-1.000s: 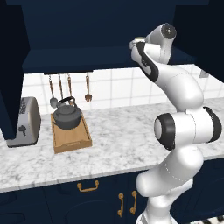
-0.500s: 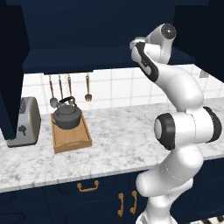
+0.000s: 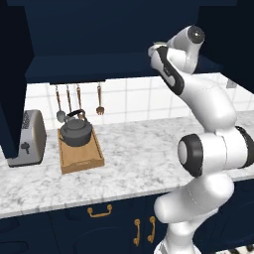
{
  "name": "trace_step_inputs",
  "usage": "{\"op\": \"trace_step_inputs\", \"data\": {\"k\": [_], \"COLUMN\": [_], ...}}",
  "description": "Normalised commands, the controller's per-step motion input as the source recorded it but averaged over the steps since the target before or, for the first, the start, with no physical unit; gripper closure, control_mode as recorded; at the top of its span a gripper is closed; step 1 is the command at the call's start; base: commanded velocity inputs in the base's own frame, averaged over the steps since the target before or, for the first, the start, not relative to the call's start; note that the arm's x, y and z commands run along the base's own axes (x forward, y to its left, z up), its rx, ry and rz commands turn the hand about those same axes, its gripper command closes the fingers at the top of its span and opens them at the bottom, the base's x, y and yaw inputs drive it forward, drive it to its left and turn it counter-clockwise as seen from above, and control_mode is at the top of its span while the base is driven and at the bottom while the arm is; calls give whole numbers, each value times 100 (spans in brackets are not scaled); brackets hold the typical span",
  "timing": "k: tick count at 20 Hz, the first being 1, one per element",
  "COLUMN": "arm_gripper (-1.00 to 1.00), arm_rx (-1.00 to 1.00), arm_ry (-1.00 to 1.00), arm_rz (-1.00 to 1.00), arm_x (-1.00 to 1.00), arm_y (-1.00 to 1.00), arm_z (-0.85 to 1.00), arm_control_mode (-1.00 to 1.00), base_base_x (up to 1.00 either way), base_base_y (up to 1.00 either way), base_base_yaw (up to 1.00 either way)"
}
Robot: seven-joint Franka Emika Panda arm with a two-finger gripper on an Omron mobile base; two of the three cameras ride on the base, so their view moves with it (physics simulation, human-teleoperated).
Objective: Pick the kettle from the counter and place it on the tray. Then pick the mug from the cabinet and place it on the tray. Then close the cabinet doors.
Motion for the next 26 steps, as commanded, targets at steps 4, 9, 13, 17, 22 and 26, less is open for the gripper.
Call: {"op": "trace_step_inputs", "data": {"k": [4,9,13,17,22,26], "arm_gripper": [100,100,100,100,100,100], "arm_rx": [0,0,0,0,0,0], "arm_ry": [0,0,0,0,0,1], "arm_rz": [4,9,15,26,21,24], "arm_x": [-66,-68,-68,-75,-83,-82], "arm_y": [19,18,38,44,38,39], "arm_z": [-1,0,0,-1,-6,-19], "arm_control_mode": [-100,-100,-100,-100,-100,-100], "base_base_x": [0,0,0,0,0,0], "base_base_y": [0,0,0,0,0,0], "base_base_yaw": [0,0,0,0,0,0]}}
